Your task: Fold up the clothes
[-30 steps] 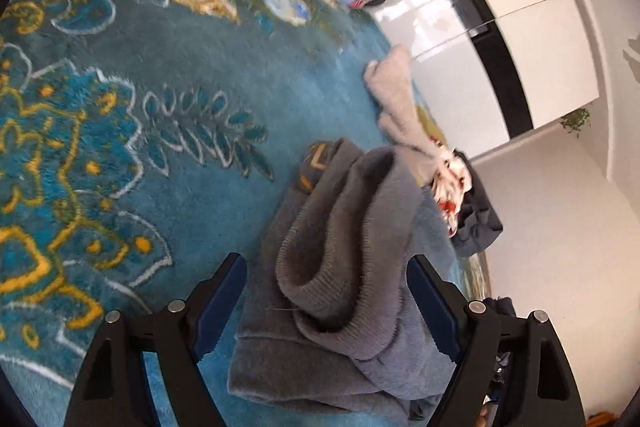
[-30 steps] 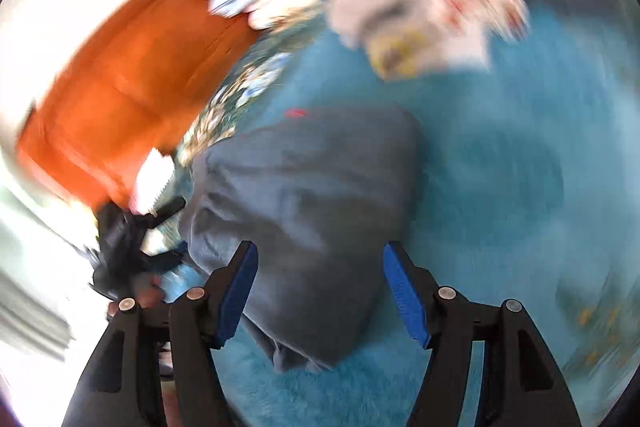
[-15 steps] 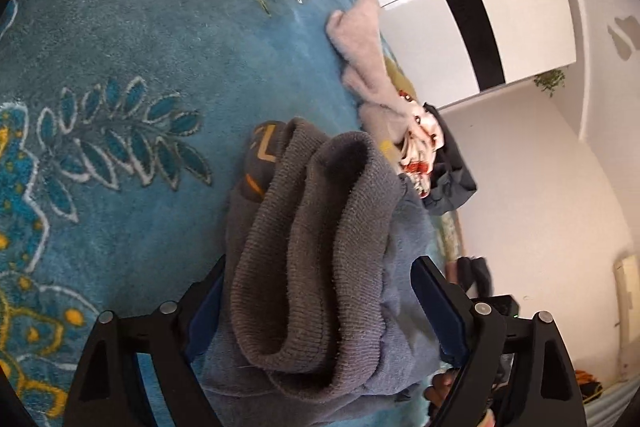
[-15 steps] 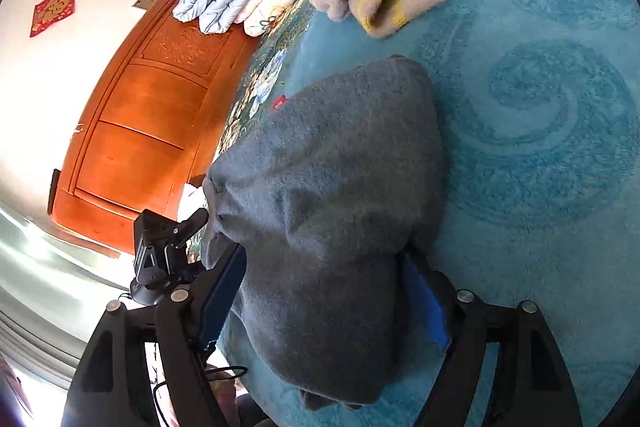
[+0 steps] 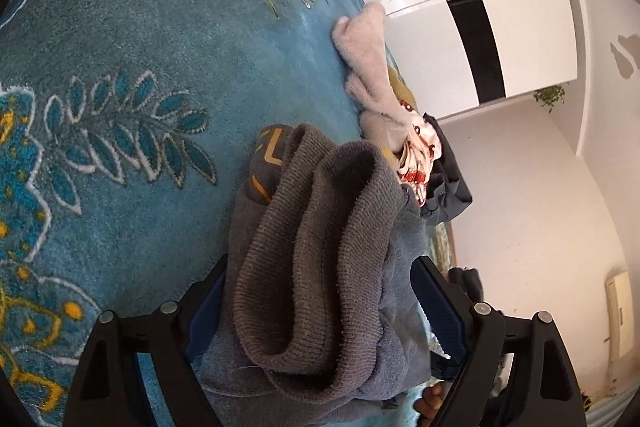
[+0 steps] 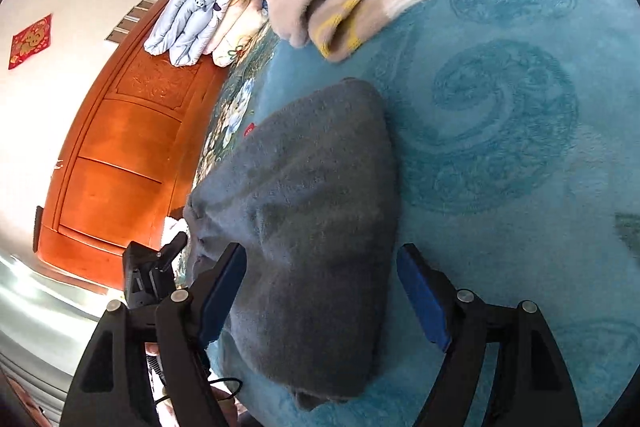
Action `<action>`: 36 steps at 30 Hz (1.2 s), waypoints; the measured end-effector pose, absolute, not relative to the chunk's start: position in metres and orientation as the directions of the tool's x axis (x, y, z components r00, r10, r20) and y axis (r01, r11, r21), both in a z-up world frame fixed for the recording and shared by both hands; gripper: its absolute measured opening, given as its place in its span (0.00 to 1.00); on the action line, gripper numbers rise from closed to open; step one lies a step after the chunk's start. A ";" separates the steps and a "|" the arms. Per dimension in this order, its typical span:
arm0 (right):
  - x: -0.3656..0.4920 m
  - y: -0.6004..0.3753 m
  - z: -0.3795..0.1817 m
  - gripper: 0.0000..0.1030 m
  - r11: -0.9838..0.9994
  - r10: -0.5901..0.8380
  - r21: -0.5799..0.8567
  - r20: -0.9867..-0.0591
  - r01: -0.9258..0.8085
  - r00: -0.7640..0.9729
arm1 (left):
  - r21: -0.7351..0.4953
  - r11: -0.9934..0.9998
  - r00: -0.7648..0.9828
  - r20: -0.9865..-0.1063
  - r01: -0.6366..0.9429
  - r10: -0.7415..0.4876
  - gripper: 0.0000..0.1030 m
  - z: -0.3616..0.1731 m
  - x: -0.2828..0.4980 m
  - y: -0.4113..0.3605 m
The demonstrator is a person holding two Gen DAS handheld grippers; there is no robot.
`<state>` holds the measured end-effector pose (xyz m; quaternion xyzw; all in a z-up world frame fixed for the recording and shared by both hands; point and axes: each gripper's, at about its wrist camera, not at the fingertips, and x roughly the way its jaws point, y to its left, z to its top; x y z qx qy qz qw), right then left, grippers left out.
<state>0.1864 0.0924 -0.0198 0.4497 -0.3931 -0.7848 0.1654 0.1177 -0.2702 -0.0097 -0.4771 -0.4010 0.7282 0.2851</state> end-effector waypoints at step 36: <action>0.222 0.178 0.044 0.22 -0.570 -0.687 0.813 -0.389 0.122 -0.614 | -0.654 -0.718 -0.450 -0.581 -0.237 0.678 0.33 0.132 0.197 -0.143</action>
